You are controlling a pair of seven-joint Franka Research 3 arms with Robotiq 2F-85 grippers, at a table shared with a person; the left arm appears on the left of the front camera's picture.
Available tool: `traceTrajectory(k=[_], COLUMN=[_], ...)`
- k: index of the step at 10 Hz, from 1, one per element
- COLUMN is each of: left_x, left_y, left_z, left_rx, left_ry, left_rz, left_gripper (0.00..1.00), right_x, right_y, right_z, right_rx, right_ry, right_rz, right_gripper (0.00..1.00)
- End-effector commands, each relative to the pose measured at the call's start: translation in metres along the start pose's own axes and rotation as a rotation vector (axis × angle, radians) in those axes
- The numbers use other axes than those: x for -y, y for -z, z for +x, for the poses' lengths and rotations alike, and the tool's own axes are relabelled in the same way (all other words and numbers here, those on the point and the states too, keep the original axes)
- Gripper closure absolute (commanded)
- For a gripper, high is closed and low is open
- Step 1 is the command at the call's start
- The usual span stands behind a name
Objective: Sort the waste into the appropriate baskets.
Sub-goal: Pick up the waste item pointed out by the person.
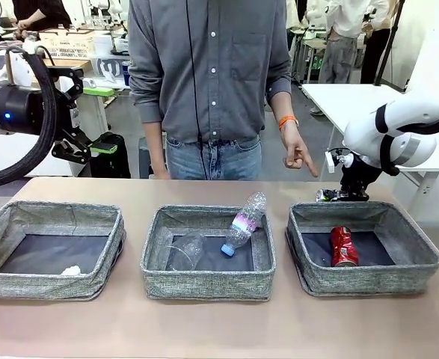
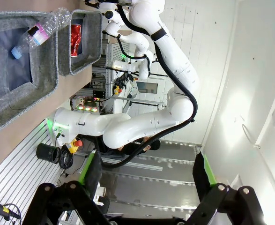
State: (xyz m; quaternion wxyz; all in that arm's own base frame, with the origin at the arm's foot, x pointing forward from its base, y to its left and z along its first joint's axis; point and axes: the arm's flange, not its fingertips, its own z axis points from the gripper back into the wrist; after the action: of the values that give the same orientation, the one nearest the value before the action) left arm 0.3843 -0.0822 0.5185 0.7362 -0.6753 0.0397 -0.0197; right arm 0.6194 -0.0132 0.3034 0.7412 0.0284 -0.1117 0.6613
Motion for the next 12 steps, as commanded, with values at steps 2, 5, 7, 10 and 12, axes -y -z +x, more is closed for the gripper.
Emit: traceTrajectory(k=[2,5,7,10,12], left_x=[0.003,0.003,0.003,0.003,0.003], left_y=[0.001,0.001,0.001,0.001,0.001], left_z=[-0.002,-0.002,-0.002,-0.002,-0.002], left_rx=[0.0,0.0,0.0,0.0,0.0], left_ry=[-0.001,-0.001,-0.001,-0.001,-0.001], left_rz=[-0.018,-0.018,-0.018,-0.018,-0.018], left_gripper=[0.0,0.0,0.0,0.0,0.0], right_x=[0.001,-0.001,-0.007,-0.061,-0.12], right_y=[-0.007,-0.059,-0.119,-0.19,-0.224], right_z=[0.001,0.022,0.05,0.101,0.133], right_rx=[0.025,0.003,-0.06,-0.052,-0.043], right_ry=[-0.069,-0.122,0.053,0.253,0.191], right_rz=[-0.023,-0.085,-0.064,-0.027,-0.025], right_gripper=[1.0,1.0,1.0,1.0,1.0])
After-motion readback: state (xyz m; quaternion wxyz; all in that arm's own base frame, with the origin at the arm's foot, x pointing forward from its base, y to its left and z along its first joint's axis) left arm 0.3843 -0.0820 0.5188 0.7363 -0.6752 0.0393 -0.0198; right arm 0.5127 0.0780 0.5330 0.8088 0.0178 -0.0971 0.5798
